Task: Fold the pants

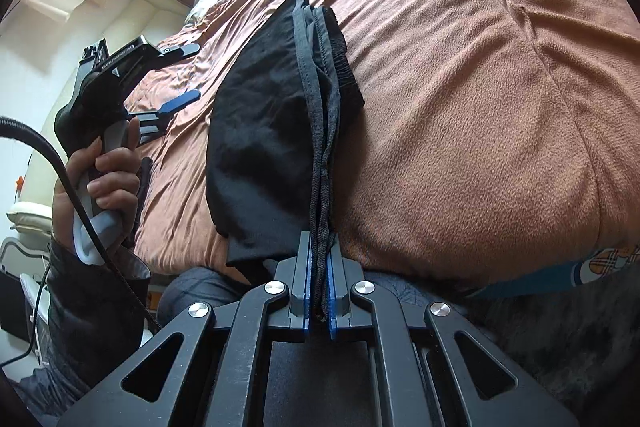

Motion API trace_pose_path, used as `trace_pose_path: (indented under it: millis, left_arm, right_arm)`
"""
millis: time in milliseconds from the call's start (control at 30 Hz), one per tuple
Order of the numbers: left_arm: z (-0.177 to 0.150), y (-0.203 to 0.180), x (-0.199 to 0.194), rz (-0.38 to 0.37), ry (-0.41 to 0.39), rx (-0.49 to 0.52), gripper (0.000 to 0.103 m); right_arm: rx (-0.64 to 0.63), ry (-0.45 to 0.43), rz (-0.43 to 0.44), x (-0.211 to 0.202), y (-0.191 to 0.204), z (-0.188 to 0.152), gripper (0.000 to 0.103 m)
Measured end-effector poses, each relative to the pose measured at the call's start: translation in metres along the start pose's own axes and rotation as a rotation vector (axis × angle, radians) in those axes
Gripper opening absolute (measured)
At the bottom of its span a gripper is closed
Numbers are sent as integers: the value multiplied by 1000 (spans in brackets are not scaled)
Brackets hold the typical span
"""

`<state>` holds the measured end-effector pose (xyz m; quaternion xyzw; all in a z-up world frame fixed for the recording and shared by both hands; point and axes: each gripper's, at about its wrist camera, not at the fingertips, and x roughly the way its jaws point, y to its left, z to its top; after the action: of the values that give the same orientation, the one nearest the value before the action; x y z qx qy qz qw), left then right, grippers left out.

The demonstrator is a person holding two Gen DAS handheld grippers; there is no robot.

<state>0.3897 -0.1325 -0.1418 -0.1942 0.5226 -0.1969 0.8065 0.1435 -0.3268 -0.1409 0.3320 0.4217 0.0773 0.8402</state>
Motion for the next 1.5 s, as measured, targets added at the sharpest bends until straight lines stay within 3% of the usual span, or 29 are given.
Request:
trace_pose_path:
  millis: [433,500,567,633,1000,1500]
  left_arm:
    - [-34,30,-13,8,29,-9,70]
    - [-34,30,-14,10,26,-3,70]
    - [-33,31,-13,6,26,-3,69]
    - [-32,31,-11,1,25,-6,67]
    - [-15,30,15,-30,50,-45,47]
    - [7,34,55,-61,111,-91,44]
  right_arm:
    - [-36,-24,-2,-26,4,22,9]
    - [-44,-41,-1,-30,5,29,18]
    - [-49,-62,-5,-34,5,33,41]
    - [-52,-81,-4,-39,7,38,48]
    - [-70,-66,-12,-15,4,96,48]
    - [-81,34,22,63,-3,166,48]
